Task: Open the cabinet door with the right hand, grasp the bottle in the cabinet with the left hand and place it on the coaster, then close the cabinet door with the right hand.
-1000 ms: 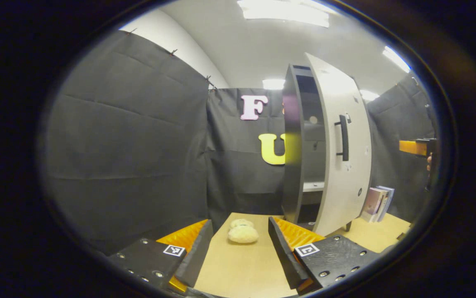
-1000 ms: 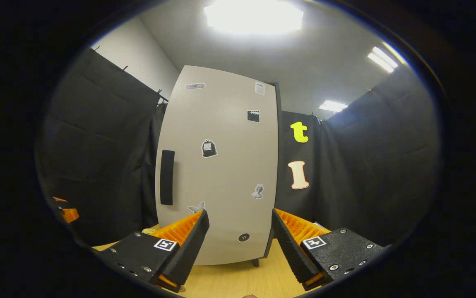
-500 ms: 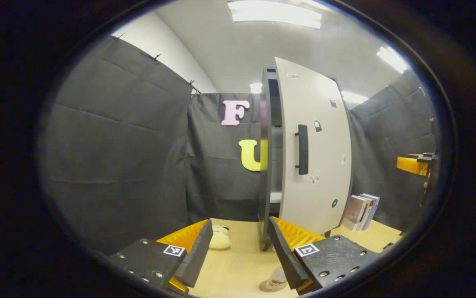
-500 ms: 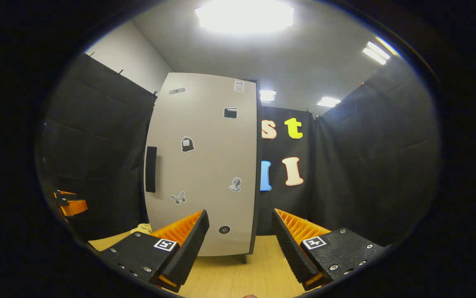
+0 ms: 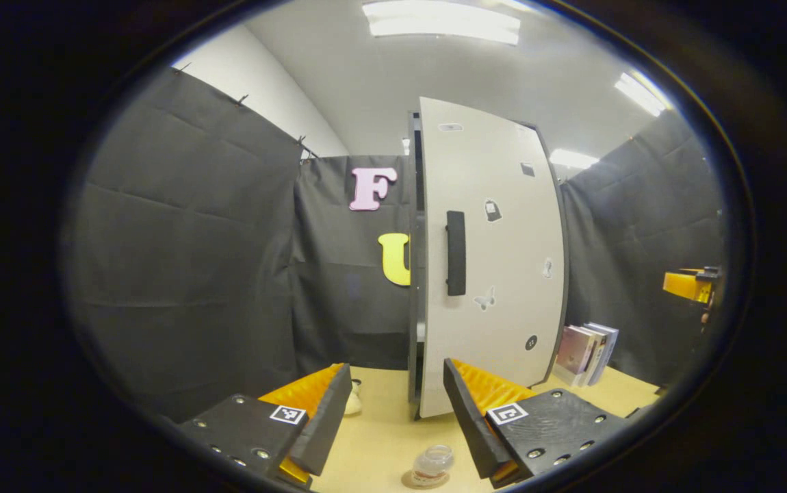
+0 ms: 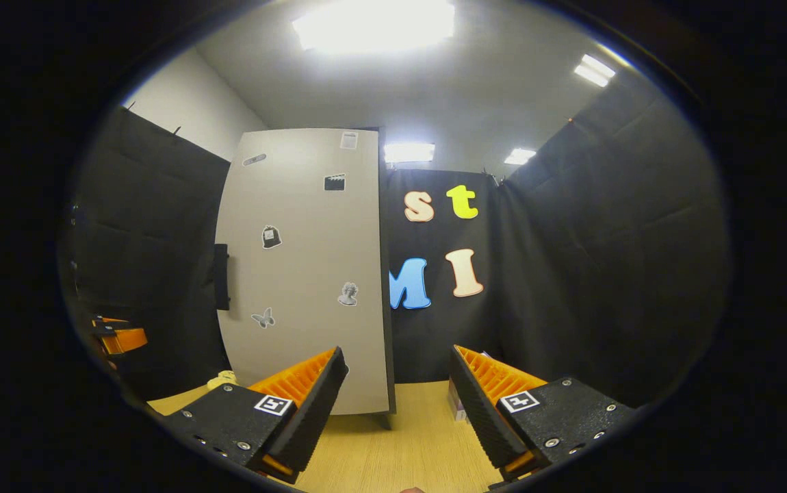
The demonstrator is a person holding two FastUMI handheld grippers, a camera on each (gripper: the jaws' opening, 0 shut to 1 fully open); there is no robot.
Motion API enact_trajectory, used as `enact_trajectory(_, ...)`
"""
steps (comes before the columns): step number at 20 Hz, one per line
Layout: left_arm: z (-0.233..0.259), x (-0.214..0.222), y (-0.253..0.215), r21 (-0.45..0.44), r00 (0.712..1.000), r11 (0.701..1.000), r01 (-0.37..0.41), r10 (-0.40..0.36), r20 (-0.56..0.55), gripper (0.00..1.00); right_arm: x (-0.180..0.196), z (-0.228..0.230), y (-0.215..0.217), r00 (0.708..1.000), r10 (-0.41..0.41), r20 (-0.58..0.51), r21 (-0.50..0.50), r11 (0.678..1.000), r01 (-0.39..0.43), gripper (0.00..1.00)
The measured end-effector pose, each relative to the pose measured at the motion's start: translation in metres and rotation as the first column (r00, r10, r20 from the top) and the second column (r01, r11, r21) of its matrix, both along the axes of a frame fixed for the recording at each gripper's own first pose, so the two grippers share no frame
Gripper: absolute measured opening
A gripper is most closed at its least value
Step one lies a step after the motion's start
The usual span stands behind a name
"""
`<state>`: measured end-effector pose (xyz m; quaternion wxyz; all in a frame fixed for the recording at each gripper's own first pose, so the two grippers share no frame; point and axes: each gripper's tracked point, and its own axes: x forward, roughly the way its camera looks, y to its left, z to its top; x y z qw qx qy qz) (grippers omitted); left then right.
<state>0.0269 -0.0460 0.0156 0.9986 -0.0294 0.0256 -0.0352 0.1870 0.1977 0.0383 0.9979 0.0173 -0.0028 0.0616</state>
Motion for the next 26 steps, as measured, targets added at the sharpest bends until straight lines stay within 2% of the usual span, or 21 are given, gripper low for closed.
enact_trajectory(3,0.001,-0.001,-0.009,0.004,1.0,1.0,0.002,-0.002,0.0,0.8,0.001,0.0,-0.009,1.0,-0.004,0.004,-0.004,1.0,0.004,0.94)
enact_trajectory(4,0.001,-0.003,-0.012,0.005,1.0,1.0,0.003,-0.003,0.001,0.84,0.001,0.001,-0.01,1.0,-0.002,0.004,-0.005,1.0,0.002,0.94)
enact_trajectory(5,0.001,-0.004,-0.014,0.007,1.0,1.0,0.002,-0.002,0.003,0.81,0.002,0.002,-0.011,1.0,-0.001,0.004,-0.004,1.0,0.001,0.94)
enact_trajectory(7,0.0,-0.006,-0.016,0.014,1.0,1.0,0.001,-0.001,0.004,0.8,0.003,0.003,-0.011,1.0,0.003,0.008,0.001,1.0,-0.003,0.94)
enact_trajectory(8,-0.001,-0.005,-0.017,0.019,1.0,1.0,0.0,0.0,0.004,0.84,0.003,0.002,-0.01,1.0,0.007,0.009,0.003,1.0,-0.007,0.94)
enact_trajectory(11,-0.003,-0.009,-0.019,0.019,1.0,1.0,-0.004,0.004,0.003,0.81,0.004,0.001,-0.007,1.0,0.018,0.004,-0.003,1.0,-0.018,0.94)
enact_trajectory(13,-0.005,-0.008,-0.017,0.016,1.0,1.0,-0.009,0.009,0.001,0.81,0.004,0.0,-0.004,1.0,0.023,0.004,-0.01,1.0,-0.023,0.94)
enact_trajectory(14,-0.008,-0.008,-0.017,0.014,1.0,1.0,-0.011,0.011,0.0,0.84,0.005,0.001,-0.003,1.0,0.025,0.004,-0.013,1.0,-0.025,0.94)
enact_trajectory(16,-0.01,-0.007,-0.017,0.01,1.0,1.0,-0.017,0.017,0.0,0.84,0.006,0.001,-0.001,1.0,0.027,0.006,-0.014,1.0,-0.027,0.94)
enact_trajectory(17,-0.011,-0.007,-0.016,0.009,1.0,1.0,-0.018,0.018,0.0,0.8,0.007,0.001,0.0,1.0,0.027,0.006,-0.012,1.0,-0.027,0.94)
enact_trajectory(26,-0.016,-0.006,-0.015,0.007,1.0,1.0,-0.031,0.031,0.002,0.81,0.011,-0.001,0.008,0.999,0.036,0.002,-0.004,0.999,-0.036,0.94)
